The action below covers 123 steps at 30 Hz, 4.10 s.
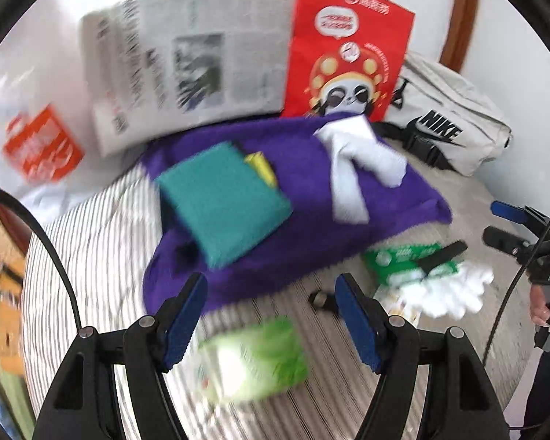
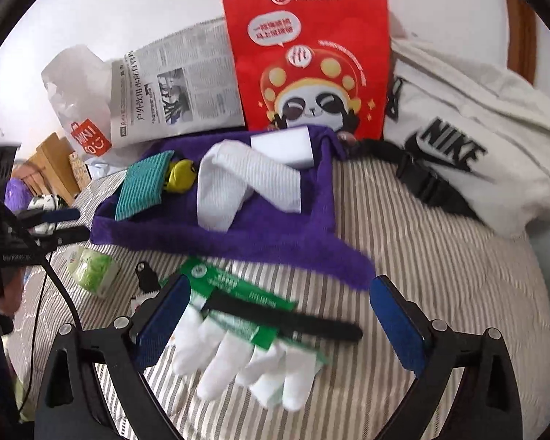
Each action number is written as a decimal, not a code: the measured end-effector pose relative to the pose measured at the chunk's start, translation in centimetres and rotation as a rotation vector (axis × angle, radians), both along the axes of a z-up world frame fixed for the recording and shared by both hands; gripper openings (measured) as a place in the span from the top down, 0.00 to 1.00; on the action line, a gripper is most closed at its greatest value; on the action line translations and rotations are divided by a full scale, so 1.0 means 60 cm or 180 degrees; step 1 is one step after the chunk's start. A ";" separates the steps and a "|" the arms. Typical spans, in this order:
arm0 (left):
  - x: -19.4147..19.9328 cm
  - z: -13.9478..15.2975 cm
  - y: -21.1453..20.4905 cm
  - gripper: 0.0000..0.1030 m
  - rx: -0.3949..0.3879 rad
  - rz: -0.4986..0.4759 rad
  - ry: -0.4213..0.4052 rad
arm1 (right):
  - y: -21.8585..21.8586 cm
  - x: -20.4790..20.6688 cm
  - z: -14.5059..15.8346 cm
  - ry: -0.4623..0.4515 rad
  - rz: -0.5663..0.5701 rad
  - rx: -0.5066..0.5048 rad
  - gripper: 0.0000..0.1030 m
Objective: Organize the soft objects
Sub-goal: 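Grasp the white gloves with the right gripper while the left gripper grasps the green packet, then carry the gloves and green packet over the purple towel with both grippers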
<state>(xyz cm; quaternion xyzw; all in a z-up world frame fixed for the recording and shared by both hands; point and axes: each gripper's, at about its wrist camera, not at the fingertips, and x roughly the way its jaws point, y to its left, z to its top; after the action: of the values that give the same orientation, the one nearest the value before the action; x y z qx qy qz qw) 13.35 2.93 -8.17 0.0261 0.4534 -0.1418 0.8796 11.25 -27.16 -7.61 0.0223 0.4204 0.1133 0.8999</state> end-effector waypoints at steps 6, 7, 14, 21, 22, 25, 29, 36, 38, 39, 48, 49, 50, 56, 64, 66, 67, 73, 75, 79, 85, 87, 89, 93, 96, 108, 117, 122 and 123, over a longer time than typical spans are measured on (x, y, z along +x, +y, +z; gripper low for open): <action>-0.014 -0.057 0.025 0.31 -0.0014 0.0462 0.0113 | 0.002 -0.017 -0.020 0.0118 -0.0073 0.0189 0.05; -0.012 -0.065 0.026 0.31 -0.0050 0.0524 0.0167 | 0.004 -0.020 -0.022 0.0130 -0.0064 0.0219 0.05; -0.014 -0.098 -0.003 0.23 0.0181 0.0629 0.0223 | 0.007 -0.033 -0.028 0.0149 -0.0031 0.0184 0.05; -0.020 -0.121 -0.020 0.11 0.0296 0.0636 0.0274 | -0.002 -0.049 -0.034 0.0183 -0.0094 -0.0080 0.05; -0.021 -0.121 -0.023 0.10 0.0356 0.0633 0.0214 | -0.002 -0.050 -0.035 0.0190 -0.0098 -0.0092 0.05; -0.021 -0.122 -0.017 0.07 0.0297 0.0646 0.0224 | 0.007 -0.054 -0.042 0.0205 -0.0098 -0.0145 0.05; -0.018 -0.123 -0.013 0.03 0.0286 0.0608 0.0217 | 0.025 -0.050 -0.058 0.0254 -0.0105 -0.0246 0.05; -0.028 -0.119 -0.013 0.25 0.0254 0.0510 0.0087 | 0.023 -0.028 -0.086 0.0387 -0.0248 -0.0277 0.07; -0.031 -0.113 -0.009 0.30 0.0237 0.0511 0.0054 | 0.021 -0.024 -0.085 0.0387 -0.0216 -0.0275 0.07; -0.031 -0.113 -0.008 0.30 0.0224 0.0506 0.0068 | 0.024 -0.020 -0.090 0.0453 -0.0178 -0.0319 0.07; -0.036 -0.111 -0.015 0.30 0.0248 0.0487 0.0065 | 0.063 -0.019 -0.122 0.0584 -0.0199 -0.0419 0.04; -0.034 -0.111 -0.014 0.30 0.0241 0.0486 0.0072 | 0.067 -0.018 -0.124 0.0540 -0.0212 -0.0454 0.06; -0.034 -0.112 -0.014 0.30 0.0253 0.0476 0.0070 | 0.069 -0.020 -0.124 0.0485 -0.0210 -0.0477 0.09; -0.034 -0.112 -0.014 0.30 0.0232 0.0472 0.0083 | 0.068 -0.028 -0.110 0.0354 -0.0085 -0.0408 0.50; -0.045 -0.105 0.002 0.31 0.0118 0.0450 0.0134 | 0.047 -0.045 -0.072 0.0448 0.0005 -0.0015 0.73; -0.051 -0.101 0.008 0.31 0.0097 0.0450 0.0122 | 0.055 -0.053 -0.059 0.0423 0.0088 0.0001 0.73; -0.055 -0.097 0.012 0.31 0.0078 0.0459 0.0109 | 0.058 -0.054 -0.054 0.0403 0.0097 0.0005 0.73; -0.070 -0.070 0.021 0.31 0.0015 0.0449 0.0024 | 0.060 -0.063 -0.013 0.0299 0.0213 0.0130 0.73; -0.076 -0.059 0.025 0.31 -0.0013 0.0445 -0.0015 | 0.060 -0.064 0.000 0.0244 0.0209 0.0166 0.73; -0.083 -0.036 0.029 0.31 -0.0097 0.0404 -0.0098 | 0.059 -0.065 0.017 0.0215 0.0243 0.0295 0.73; -0.088 -0.014 0.023 0.31 -0.0114 0.0366 -0.0155 | 0.056 -0.075 0.044 0.0095 0.0291 0.0337 0.73; -0.087 -0.007 0.020 0.31 -0.0121 0.0351 -0.0183 | 0.054 -0.073 0.049 0.0071 0.0292 0.0333 0.73; -0.085 0.000 0.018 0.31 -0.0127 0.0341 -0.0215 | 0.052 -0.069 0.055 0.0032 0.0273 0.0335 0.73; -0.080 0.016 0.016 0.31 -0.0150 0.0311 -0.0267 | 0.050 -0.055 0.062 -0.0016 0.0261 0.0342 0.73; -0.075 0.026 0.016 0.31 -0.0155 0.0302 -0.0303 | 0.050 -0.043 0.068 -0.0060 0.0236 0.0341 0.73; -0.045 0.048 0.014 0.31 -0.0169 0.0287 -0.0383 | 0.046 0.022 0.074 -0.0110 0.0099 0.0299 0.73; 0.008 0.054 0.018 0.31 -0.0182 0.0314 -0.0361 | 0.048 0.086 0.055 -0.0035 0.0007 0.0207 0.73; 0.038 0.052 0.020 0.31 -0.0213 0.0312 -0.0363 | 0.054 0.125 0.051 -0.0067 0.0017 0.0199 0.72; 0.044 0.051 0.021 0.31 -0.0242 0.0317 -0.0349 | 0.059 0.136 0.046 -0.0070 0.0027 0.0150 0.72</action>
<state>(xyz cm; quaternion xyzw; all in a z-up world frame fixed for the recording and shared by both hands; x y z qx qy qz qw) 15.96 4.17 -5.09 -0.0222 0.3995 -0.1134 0.9094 19.42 -23.61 -4.83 0.0405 0.4078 0.1273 0.9032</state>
